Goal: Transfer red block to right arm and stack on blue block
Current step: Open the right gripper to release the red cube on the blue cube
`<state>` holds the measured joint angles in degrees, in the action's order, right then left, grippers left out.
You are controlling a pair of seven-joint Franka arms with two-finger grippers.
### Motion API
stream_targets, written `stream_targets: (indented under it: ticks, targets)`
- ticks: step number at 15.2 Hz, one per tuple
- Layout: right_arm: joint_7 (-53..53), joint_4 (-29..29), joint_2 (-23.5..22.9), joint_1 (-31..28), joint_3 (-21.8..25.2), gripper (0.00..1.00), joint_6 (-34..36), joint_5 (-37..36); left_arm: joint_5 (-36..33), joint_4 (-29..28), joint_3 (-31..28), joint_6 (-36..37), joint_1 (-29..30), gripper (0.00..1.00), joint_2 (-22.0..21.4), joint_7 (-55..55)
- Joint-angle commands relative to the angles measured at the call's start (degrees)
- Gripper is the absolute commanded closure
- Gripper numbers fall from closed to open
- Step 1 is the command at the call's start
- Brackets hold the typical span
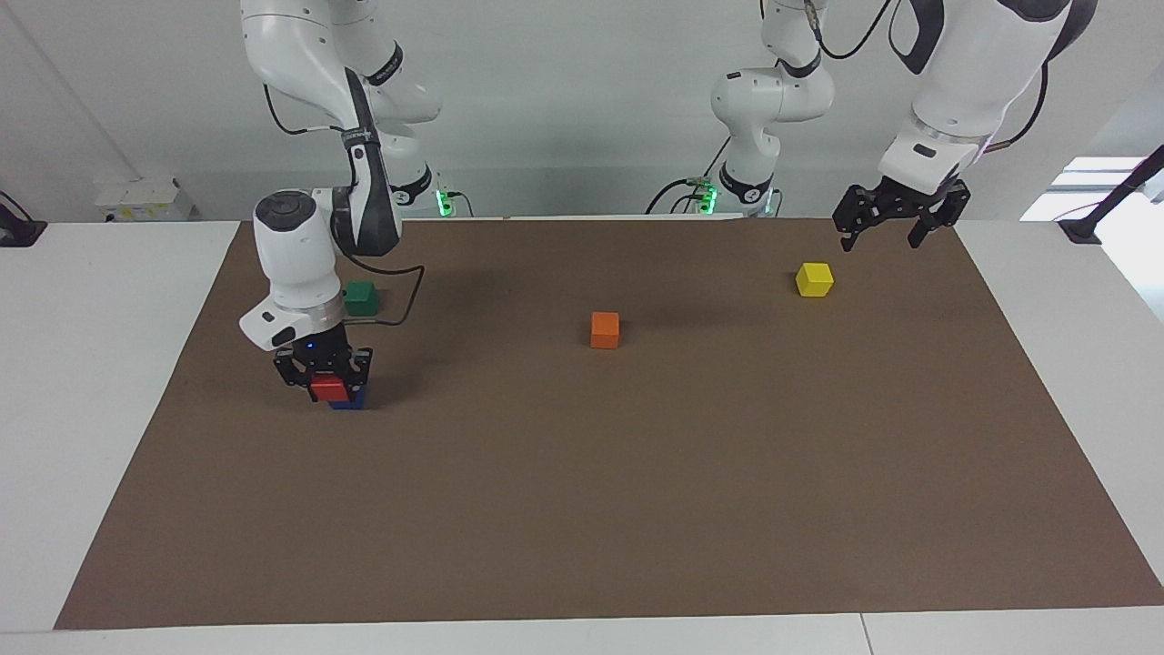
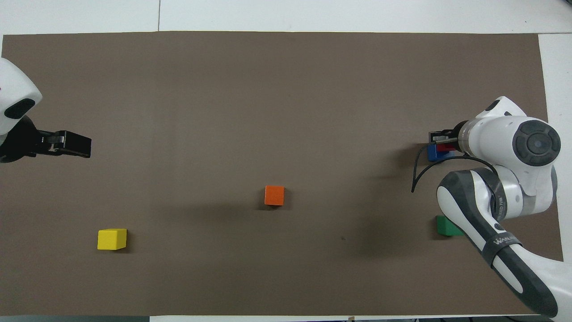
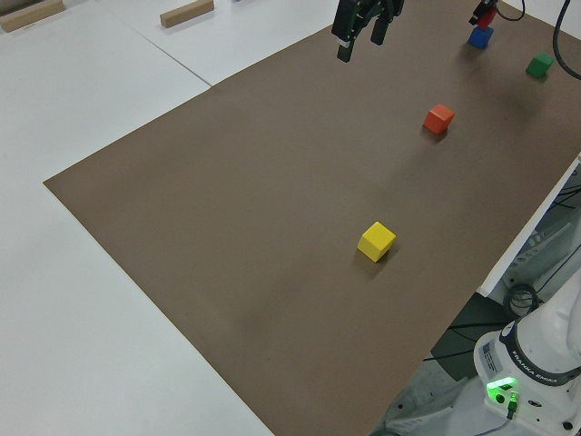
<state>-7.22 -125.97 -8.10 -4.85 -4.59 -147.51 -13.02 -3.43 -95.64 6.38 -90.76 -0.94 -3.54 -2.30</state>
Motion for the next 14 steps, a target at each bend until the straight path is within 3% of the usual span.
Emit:
stream_targets:
  ticks: [1,14]
  targets:
    - [2.3,0.1,-0.4,-0.4,-0.4,1.00,-1.5,1.4,-1.1,-0.9,0.4,-0.3,0.5,0.00,-0.7,-0.2]
    - [4.1,-1.5,-1.0,-1.0,-0.4,1.00,-1.7,1.5,-1.1,-0.9,0.4,-0.3,0.5,0.00,-0.7,-0.1]
